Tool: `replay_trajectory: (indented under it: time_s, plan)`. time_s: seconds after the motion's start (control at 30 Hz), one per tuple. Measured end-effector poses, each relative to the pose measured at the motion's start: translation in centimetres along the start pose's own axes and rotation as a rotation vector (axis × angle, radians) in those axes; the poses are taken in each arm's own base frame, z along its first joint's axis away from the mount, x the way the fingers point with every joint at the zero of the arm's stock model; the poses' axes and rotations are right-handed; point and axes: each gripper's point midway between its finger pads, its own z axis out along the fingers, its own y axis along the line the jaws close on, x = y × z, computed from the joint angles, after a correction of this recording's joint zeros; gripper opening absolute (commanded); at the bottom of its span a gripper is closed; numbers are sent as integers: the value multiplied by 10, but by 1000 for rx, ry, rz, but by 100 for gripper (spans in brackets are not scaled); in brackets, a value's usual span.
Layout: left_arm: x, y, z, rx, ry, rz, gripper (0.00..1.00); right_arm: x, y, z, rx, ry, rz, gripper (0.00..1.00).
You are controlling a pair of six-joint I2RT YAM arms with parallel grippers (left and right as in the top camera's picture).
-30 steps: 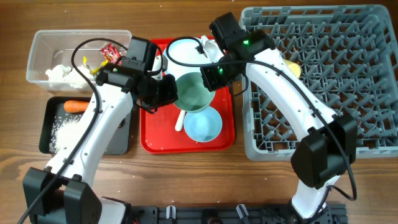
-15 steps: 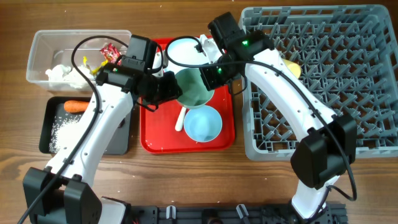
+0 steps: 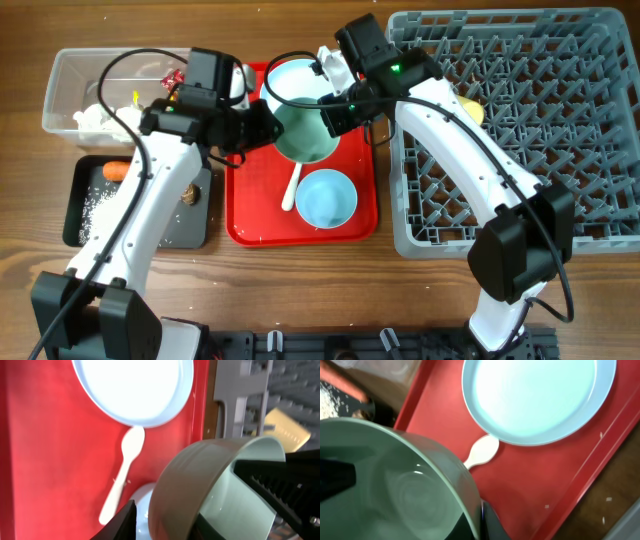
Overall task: Sort waste into correct bins and load items into the dishwasher rack
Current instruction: 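Grasp the green bowl rim with the right gripper from the left, then open the left gripper and carry the bowl right over the rack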
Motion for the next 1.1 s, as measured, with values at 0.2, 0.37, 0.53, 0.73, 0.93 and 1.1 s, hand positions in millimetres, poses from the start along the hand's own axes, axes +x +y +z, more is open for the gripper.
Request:
replay_trajectory:
  time_s: [0.2, 0.37, 0.53, 0.73, 0.93, 1.1]
  plan:
    - [-16, 1, -4, 28, -50, -4, 33, -18, -13, -1, 72, -73, -16, 4]
    - [-32, 2, -8, 44, -104, -2, 33, -39, -41, -8, 239, -161, -28, 5]
    - [-42, 4, -11, 41, -145, 1, 34, -65, -80, -29, 477, -266, -53, 4]
    - [-45, 4, -11, 36, -160, 10, 57, -95, -122, -73, 810, -388, -101, 4]
    - [-46, 6, -11, 27, -165, 3, 81, -117, -165, -129, 1070, -498, -85, 4]
    - [-47, 7, -11, 17, -171, 8, 100, -103, -231, -172, 1225, -479, -7, 4]
